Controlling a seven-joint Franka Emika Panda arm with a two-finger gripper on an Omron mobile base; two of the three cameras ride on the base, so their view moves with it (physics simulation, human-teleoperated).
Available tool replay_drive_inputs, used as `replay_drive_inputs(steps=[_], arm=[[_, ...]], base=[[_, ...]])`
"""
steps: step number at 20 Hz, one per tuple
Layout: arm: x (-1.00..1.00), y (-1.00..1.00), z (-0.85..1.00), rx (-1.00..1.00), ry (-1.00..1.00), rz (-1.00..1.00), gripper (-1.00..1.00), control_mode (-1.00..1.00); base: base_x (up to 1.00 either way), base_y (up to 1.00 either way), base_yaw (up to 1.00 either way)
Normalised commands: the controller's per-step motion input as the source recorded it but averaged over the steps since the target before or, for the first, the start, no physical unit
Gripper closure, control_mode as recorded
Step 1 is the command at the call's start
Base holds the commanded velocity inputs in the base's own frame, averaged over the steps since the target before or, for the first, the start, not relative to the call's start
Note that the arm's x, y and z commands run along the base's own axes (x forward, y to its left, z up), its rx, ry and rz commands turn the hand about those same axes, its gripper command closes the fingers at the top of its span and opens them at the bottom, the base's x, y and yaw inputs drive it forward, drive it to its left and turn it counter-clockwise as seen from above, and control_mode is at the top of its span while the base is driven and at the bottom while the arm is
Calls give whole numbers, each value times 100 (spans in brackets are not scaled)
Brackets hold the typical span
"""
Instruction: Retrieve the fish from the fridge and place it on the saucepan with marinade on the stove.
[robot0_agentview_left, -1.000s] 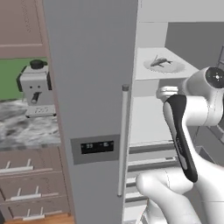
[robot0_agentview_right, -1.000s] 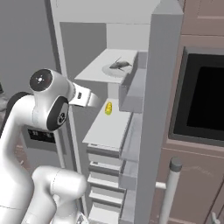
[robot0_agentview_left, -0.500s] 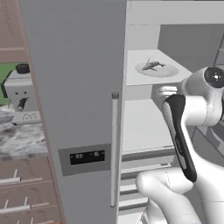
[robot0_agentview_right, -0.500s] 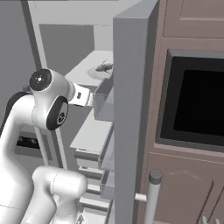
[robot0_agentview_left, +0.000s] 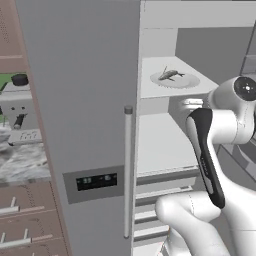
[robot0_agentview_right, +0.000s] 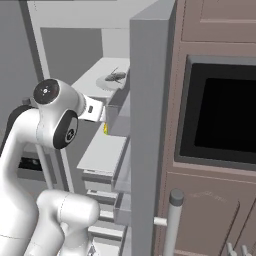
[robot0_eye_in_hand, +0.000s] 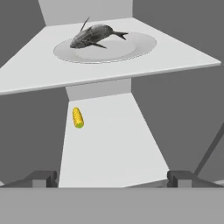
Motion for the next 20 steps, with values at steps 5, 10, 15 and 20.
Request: replay_drive_inputs(steps=[5,10,15,20], arm=[[0,0,0,0,0,0,-100,100],[0,0,0,0,0,0,-100,100],[0,0,0,0,0,0,-100,-100],[0,0,29,0,-3,-5,-100,-100]], base=[[15,0,0],[32,0,0],[8,0,0],[0,0,0]])
